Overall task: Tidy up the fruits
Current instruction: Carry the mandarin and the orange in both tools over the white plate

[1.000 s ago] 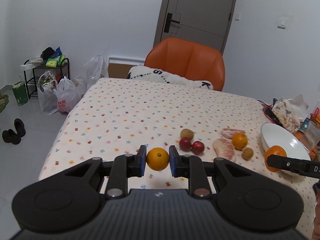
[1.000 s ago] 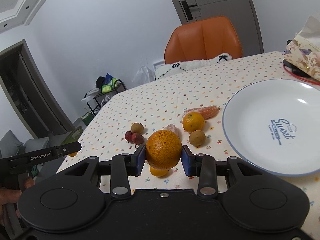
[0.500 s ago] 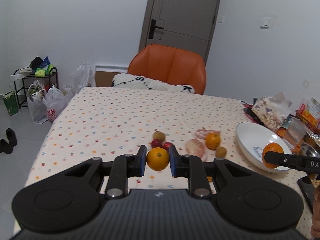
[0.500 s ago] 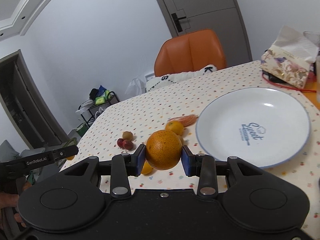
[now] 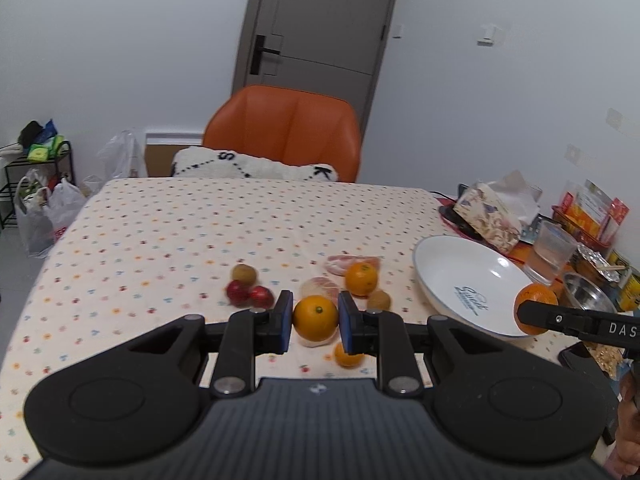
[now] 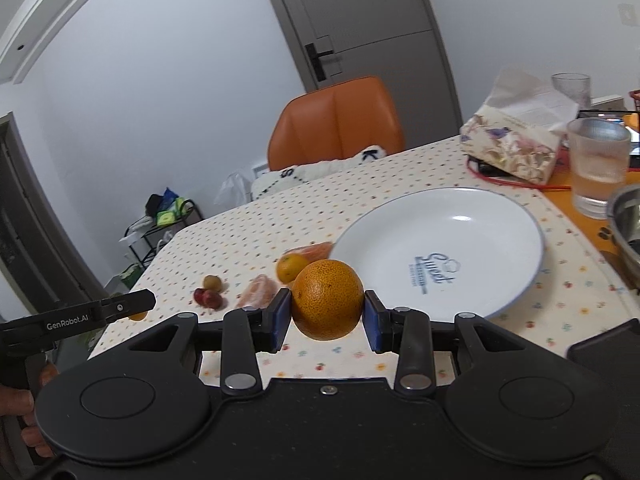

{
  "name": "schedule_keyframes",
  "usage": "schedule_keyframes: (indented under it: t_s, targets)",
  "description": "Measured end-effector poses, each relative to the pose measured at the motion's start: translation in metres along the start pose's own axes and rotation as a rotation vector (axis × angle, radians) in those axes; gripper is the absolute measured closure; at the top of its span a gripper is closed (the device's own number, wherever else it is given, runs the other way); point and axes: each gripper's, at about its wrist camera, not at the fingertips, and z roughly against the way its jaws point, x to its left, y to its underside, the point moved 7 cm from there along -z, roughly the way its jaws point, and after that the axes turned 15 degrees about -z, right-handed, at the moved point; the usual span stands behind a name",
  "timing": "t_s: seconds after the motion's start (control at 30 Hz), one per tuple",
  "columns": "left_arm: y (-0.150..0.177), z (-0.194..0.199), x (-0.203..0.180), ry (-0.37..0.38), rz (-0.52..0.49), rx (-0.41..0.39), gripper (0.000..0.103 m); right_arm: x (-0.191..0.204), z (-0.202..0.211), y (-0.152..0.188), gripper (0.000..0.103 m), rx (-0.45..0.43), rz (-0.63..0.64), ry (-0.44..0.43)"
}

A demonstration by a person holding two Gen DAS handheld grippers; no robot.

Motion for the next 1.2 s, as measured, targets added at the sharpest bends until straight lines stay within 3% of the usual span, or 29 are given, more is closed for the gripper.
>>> schedule_keyframes:
  t_s: [0.53,1.2]
  targets:
    - [-0.016,-0.034,-0.053,0.095,-0.070,0.011,0.081,-0.043,0.004,-0.011,0.067,-0.031,-0.043,0.075]
    - [-0.032,-0.094,-0.110,0.169,-0.135,0.049,0.081,-0.071,-0.021,-0.021,0.067,-0.005,-0.036,0.098]
